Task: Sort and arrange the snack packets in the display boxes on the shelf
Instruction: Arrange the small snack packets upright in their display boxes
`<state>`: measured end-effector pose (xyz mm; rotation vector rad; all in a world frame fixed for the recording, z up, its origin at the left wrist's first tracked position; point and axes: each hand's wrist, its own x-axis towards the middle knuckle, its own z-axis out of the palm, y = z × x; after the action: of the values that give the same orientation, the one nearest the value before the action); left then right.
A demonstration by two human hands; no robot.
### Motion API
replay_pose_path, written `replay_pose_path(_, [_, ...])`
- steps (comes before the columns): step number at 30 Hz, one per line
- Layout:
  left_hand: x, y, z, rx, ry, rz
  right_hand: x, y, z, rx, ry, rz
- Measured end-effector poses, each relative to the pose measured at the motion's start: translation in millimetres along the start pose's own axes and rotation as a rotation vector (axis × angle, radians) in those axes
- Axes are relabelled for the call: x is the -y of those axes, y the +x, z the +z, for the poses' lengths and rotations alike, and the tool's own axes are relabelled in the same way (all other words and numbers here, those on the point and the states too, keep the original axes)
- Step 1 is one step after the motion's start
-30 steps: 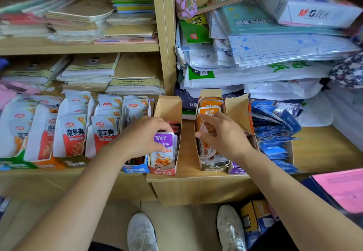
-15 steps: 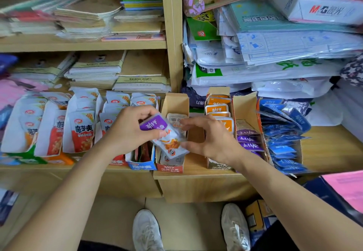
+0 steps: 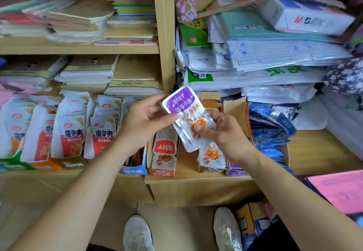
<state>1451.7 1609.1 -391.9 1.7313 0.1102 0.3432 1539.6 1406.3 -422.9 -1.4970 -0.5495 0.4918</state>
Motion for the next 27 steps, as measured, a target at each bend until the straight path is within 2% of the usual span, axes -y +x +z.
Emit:
replay_pose_path(4, [0,2,21,0.001,-0.172,-0.132,3,-5,4,0.087,0.287,0.172])
replay_pose_path(8, [-6,1,39,0.005,-0.119,-0.141,4,-6,4,0.004,0.365,0.203])
replay_pose_path(15, [-6,0,46,-0.182,0.043,-0.091,6,-4,-4,-0.105,0.302,0.071])
replay_pose_path(21, [-6,2,49,-0.116,0.134,-0.038,14,-4,-17,-0.134,0.383,0.070])
replay_pose_path(24, [-4,8,55,-0.092,0.053,-0.012,18,-2,-36,-0.236,0.359,0.015])
replay_pose_path(27, [-3,21,66,-0.154,-0.006,0.051,22,-4,-63,-0.383,0.283,-0.093])
